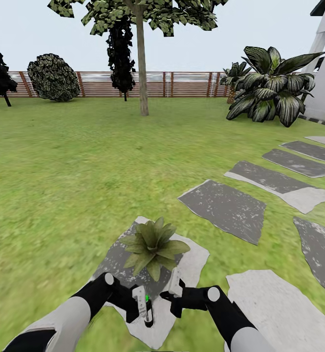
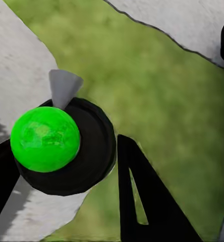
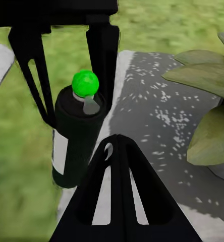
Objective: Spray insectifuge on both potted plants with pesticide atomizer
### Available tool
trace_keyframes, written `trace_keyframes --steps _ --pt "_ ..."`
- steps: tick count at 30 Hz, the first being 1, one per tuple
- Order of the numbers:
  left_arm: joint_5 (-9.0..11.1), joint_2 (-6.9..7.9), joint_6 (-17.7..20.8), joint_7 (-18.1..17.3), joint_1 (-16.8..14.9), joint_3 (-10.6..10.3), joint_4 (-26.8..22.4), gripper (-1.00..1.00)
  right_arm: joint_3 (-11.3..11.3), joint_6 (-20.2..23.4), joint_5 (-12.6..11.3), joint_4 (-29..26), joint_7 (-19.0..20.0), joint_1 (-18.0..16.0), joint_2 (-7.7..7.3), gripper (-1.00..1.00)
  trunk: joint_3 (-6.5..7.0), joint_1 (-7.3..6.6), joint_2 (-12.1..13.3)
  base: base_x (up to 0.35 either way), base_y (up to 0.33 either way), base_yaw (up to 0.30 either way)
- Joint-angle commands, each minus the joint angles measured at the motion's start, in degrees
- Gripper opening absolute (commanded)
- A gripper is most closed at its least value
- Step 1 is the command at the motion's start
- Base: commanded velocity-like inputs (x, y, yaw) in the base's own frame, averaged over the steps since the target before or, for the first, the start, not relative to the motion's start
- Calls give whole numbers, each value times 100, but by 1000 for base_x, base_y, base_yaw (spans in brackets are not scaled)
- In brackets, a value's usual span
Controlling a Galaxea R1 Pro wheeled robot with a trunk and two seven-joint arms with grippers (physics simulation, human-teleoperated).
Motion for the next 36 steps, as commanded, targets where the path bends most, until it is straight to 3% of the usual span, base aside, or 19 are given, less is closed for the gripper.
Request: trace_keyframes --steps 1,8,9,12,17,19,23,24,26,29,30,31,34,36 --pt "-64 77 -50 -5 -2 54 -8 -100 -48 -26 48 -5 33 -3 10 -100 -5 -1 -2 0 0 0" --pt "-69 888 -53 -2 15 53 -12 -100 -51 -34 55 34 33 -3 -12 -100 -5 -1 -2 0 0 0" --pt "-68 1014 -56 1 15 53 -12 -100 -54 -35 56 41 33 -3 -19 100 -5 -1 -2 0 0 0" --pt "-61 1238 -59 4 16 55 -12 -100 -58 -36 63 54 30 -3 -37 100 -5 -1 -2 0 0 0" --pt "-28 1300 -56 191 16 110 -19 -100 -78 -47 67 59 -89 -3 -54 100 -5 -1 -2 0 0 0" --pt "20 1299 -36 510 16 145 -13 -100 -87 -51 54 83 -353 3 -124 100 -5 -1 -2 0 0 0" --pt "238 1290 29 1228 16 376 2 -100 -244 -52 7 701 -1352 14 -391 100 -5 -1 -2 0 0 0" --pt "342 1294 40 1403 16 535 4 -100 -576 -54 -30 1148 -1930 20 -557 100 -5 -1 -2 0 0 0" --pt "420 1271 104 1516 10 772 1 -100 -1042 -60 -52 1880 -2639 23 -917 100 -5 -1 -2 0 0 0" --pt "447 1224 707 1636 -35 997 -13 -100 -1239 -68 -68 2550 -2983 30 -1460 100 -5 -1 -2 0 0 0" --pt "456 1210 1141 1666 -71 1033 -16 -100 -1263 -78 -269 2675 -3031 71 -1838 100 -5 -1 -2 0 0 0" --pt "458 1207 1274 1665 -84 1036 -19 -100 -1267 -84 -513 2692 -3042 137 -1976 100 -5 -1 -2 0 0 0" --pt "452 1204 1407 1645 -115 1024 -20 -100 -1269 -87 -920 2705 -3358 200 -2114 100 -5 -1 -2 0 0 0" --pt "442 1206 1846 1630 -177 1003 -21 -100 -1269 -82 -1139 2780 -4350 239 -2134 100 -5 -1 -2 0 0 0"
